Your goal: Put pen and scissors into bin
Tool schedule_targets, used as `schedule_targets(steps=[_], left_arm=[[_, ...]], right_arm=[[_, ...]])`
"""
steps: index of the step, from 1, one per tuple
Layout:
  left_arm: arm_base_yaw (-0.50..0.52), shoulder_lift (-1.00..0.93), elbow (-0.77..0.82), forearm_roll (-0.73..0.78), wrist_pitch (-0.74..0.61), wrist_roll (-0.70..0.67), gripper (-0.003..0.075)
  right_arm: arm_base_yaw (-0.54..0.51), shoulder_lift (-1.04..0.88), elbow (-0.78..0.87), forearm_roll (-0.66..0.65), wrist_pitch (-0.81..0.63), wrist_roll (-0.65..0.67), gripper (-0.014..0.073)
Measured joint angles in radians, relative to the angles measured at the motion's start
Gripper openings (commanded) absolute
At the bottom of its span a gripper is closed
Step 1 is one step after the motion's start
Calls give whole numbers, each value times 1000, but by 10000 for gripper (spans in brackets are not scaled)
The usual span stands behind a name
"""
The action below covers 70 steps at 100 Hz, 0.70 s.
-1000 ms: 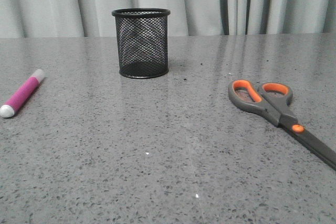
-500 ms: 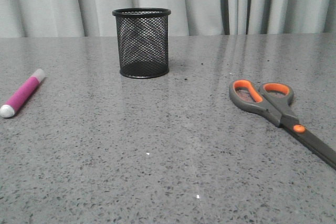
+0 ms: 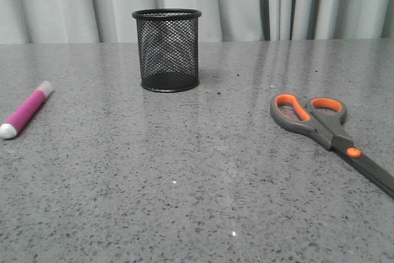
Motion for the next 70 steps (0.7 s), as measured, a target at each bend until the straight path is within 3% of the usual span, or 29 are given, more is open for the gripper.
schedule_targets(steps=[13,40,70], left_arm=[[0,200,-138,98,141,66,230],[0,693,-463,243,429,82,225],[-22,1149,-812,472,691,-161,225]], right_arm=[[0,168,-110,-30,81,-16,348],[16,480,-330,-43,312,-46,348],[90,558,-390,-44,349,-52,348]])
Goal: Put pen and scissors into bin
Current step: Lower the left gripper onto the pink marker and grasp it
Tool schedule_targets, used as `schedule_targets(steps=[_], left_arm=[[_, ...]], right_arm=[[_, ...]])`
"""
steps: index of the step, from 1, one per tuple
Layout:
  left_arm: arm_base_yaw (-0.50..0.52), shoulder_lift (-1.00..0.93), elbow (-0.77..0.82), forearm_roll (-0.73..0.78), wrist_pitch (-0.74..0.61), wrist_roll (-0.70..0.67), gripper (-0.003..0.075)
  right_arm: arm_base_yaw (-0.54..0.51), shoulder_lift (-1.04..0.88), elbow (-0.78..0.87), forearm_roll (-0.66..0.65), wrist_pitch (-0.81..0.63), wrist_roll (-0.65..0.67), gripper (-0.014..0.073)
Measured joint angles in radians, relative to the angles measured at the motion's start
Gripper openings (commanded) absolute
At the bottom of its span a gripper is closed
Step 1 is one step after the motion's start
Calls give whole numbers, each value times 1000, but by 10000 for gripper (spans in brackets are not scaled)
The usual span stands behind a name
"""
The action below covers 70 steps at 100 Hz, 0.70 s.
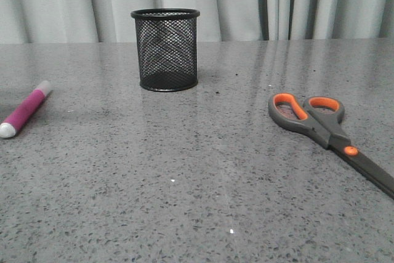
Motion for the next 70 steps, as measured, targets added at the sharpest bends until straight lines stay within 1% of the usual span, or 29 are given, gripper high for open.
schedule_targets(steps=[13,26,35,54,70], left_arm=[[-70,134,-103,83,83,-58,225],[-148,218,-163,158,96,-122,225],[-179,265,-184,209,106,-166,225],[-186,332,-191,317,131,-250,225],[-190,370,-192,331,137,-263,225]], right_arm=[[3,0,-1,0,2,0,348],[3,0,-1,0,2,0,348],[3,0,-1,0,3,0,348],[3,0,-1,0,12,0,348],[3,0,-1,0,13,0,348]])
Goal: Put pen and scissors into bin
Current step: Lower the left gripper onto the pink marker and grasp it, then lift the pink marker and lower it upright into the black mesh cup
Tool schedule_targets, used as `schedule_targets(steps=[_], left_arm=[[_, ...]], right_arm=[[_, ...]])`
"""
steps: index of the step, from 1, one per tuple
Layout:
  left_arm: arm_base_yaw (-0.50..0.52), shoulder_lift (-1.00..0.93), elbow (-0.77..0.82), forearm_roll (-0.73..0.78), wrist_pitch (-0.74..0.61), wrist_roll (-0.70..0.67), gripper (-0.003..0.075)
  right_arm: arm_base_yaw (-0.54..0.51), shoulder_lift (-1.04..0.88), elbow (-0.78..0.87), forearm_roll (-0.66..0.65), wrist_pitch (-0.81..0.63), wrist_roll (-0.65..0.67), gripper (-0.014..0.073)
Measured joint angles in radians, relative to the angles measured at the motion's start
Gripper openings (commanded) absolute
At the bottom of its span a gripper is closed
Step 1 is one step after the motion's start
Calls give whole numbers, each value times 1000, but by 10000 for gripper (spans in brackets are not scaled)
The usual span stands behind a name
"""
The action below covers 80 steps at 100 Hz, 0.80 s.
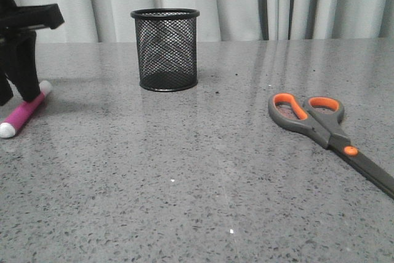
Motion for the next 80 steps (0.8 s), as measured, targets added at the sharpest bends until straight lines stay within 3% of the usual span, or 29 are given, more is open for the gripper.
schedule_targets(steps=[17,31,46,65,80], left_arm=[[-7,34,-14,0,10,-2,176],[-7,40,-18,4,16,-2,-22],[-9,35,-20,-9,-22,18,-19],[-9,-106,-18,-101,-289,109,-18],[-24,-229,-20,-436,-586,390,-18]], right_arm=[[0,0,0,0,0,0,348],[0,0,0,0,0,0,348],[0,0,0,0,0,0,348],[0,0,0,0,0,0,348],[0,0,0,0,-4,0,348]])
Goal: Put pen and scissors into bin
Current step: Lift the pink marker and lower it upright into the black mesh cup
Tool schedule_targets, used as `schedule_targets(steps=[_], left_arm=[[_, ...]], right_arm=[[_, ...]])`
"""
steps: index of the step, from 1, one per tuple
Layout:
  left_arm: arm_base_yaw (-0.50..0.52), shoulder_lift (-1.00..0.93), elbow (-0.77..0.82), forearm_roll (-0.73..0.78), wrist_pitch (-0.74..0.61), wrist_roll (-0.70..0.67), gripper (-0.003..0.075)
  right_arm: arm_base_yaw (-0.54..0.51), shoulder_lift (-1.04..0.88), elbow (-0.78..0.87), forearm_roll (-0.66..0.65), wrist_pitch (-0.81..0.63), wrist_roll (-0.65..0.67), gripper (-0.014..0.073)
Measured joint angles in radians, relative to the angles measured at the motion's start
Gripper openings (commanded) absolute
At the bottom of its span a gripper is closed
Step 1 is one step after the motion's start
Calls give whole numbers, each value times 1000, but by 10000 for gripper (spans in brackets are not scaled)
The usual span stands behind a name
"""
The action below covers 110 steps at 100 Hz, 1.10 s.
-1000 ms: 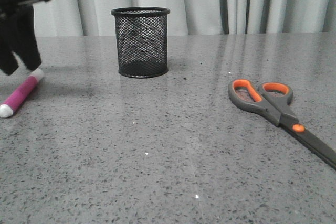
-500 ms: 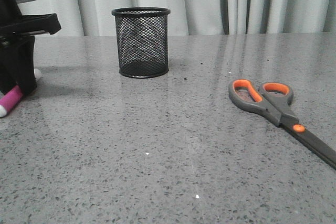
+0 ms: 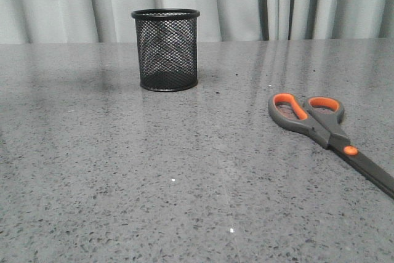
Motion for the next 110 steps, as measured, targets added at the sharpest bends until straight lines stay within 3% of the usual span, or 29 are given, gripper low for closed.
schedule_targets(steps=[7,22,42,58,84,93,110], left_arm=[[-31,-17,0,-210,-97,182,-18],[-116,25,0,-544,-170,572,-18],[-197,151,0,-887,-260,938,-18],[-201,271,0,-1068,-300,1077,-18],[-201,349,0,-1148,-307,1153,-8],[-201,349,0,-1161,-302,1155,89],[-201,336,0,-1170,-291,1158,429]], right_arm=[[0,0,0,0,-6,0,348],[0,25,0,0,-6,0,348],[0,53,0,0,-6,0,348],[0,55,0,0,-6,0,348],[0,55,0,0,5,-1,348],[0,55,0,0,9,-1,349],[12,55,0,7,37,-1,351]])
